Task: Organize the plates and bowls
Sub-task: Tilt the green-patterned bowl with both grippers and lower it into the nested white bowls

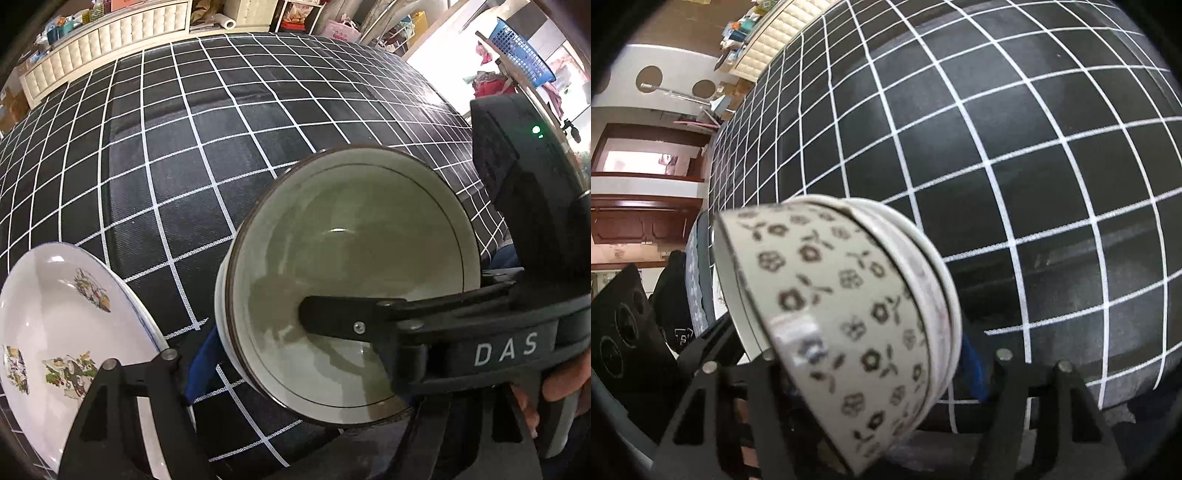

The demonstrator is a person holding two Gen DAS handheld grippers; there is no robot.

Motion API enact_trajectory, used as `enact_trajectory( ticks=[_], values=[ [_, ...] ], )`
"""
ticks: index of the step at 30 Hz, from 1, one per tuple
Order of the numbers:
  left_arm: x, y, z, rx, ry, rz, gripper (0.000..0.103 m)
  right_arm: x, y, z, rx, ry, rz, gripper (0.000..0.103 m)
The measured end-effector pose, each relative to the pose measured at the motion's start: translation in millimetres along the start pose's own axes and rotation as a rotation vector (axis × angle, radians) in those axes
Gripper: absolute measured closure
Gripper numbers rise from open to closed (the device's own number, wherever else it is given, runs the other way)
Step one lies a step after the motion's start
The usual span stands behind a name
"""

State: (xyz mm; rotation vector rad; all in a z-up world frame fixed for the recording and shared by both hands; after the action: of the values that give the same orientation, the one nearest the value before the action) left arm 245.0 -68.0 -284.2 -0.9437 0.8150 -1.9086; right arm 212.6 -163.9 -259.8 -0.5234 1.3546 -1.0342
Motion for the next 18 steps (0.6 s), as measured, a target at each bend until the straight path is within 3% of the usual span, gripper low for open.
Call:
enact_trajectory(
  ticks=[6,18],
  values=[
    [-2,0,0,0.004,-0.028,0.000,0.036,4,-8,0,0.030,-0.018,-0.008,0.034],
    [-5,-6,-3,0.017,-0.027,0.035,0.037,-19,-3,3,0.063,-0.056,-0.019,0.036]
  ],
)
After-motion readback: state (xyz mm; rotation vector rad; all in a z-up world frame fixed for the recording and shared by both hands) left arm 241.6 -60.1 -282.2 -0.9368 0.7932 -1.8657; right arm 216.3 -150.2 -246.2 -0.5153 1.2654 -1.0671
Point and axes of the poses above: each gripper's, at about its wrist camera, not at the fingertips, and y roughly the way its jaws point, x to its right, z to its top, the point moved 8 cm from there along y, roughly the way its jaws point, and after that the axes turned 13 degrees about x, right-handed, at the moved point
